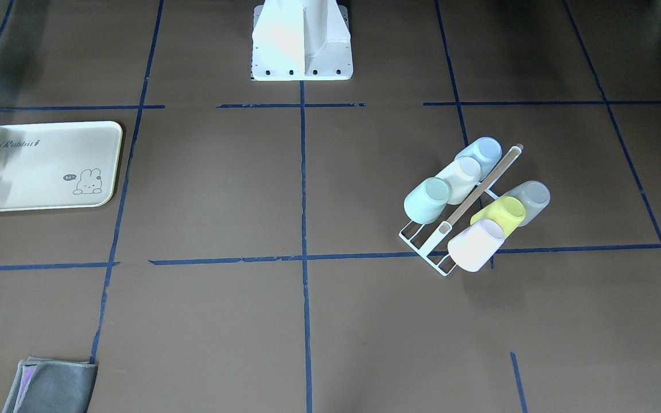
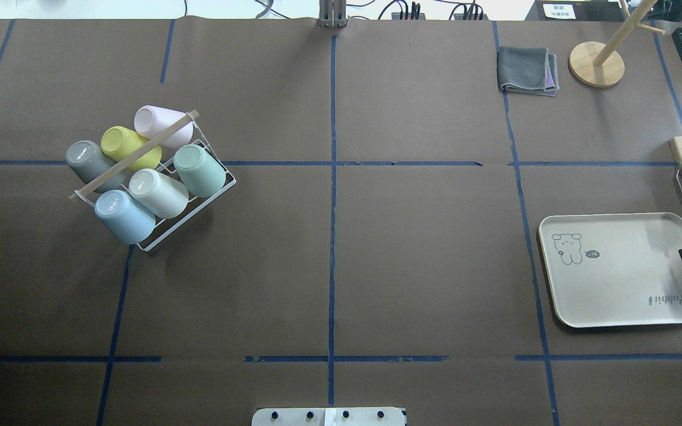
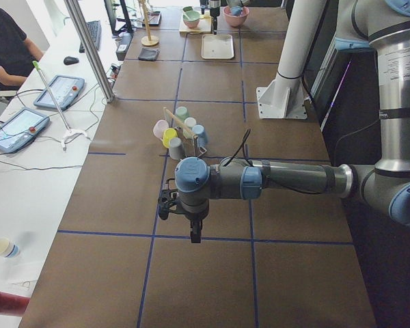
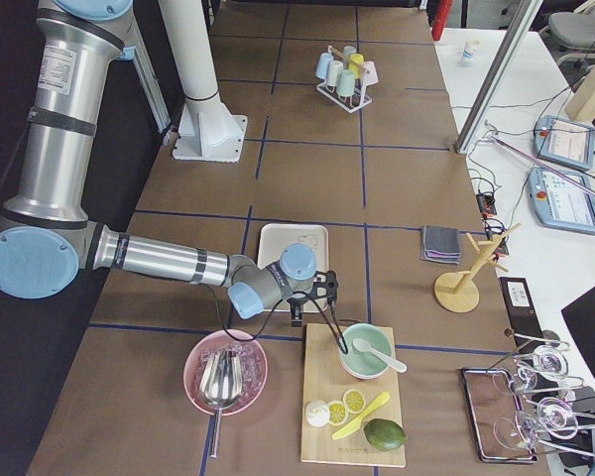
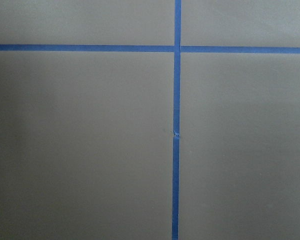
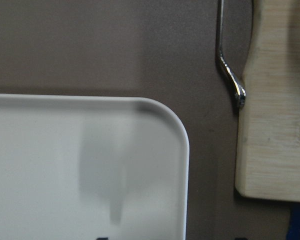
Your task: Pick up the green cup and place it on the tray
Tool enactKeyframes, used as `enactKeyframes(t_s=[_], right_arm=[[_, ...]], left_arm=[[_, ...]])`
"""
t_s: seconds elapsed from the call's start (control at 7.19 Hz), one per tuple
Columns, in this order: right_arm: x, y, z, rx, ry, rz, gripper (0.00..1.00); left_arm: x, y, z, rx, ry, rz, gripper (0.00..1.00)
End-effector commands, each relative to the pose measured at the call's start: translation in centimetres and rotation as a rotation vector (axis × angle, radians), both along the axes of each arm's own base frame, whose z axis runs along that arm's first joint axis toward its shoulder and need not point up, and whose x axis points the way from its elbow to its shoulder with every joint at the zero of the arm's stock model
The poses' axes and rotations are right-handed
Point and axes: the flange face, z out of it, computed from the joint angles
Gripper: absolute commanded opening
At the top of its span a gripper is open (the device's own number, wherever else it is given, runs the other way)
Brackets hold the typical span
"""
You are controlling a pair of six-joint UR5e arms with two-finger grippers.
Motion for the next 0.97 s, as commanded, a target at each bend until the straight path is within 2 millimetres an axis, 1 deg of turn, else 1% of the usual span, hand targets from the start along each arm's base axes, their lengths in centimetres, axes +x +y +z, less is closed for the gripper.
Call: enactKeyframes(t_s=[0.0,0.14,0.28,0.42,0.7,0.83], right_arm=[[-0.41,0.12,0.36,-0.007,0.004,-0.01,0.82],[-0.48,0.13,0.28,-0.006,0.003,-0.012,0.82],[-0.48,0.14,0.34,-0.004,0.003,-0.013,0.75],[-1.05,0.31,0.58,0.001,0.007,-0.032,0.71],[-1.02,0.3,0.69,0.002,0.011,-0.031,0.71],[-1.11,0.32,0.57,0.002,0.007,-0.032,0.63]], left_arm=[[0.0,0.03,0.0,0.0,0.0,0.0,1.0],[0.01,0.03,-0.01,0.0,0.002,0.0,1.0],[0.02,0.02,-0.04,0.002,0.003,0.0,1.0],[0.02,0.16,0.09,0.0,0.003,0.001,1.0],[0.02,0.16,0.09,0.0,0.003,0.001,1.0],[0.02,0.16,0.09,0.0,0.003,0.001,1.0]])
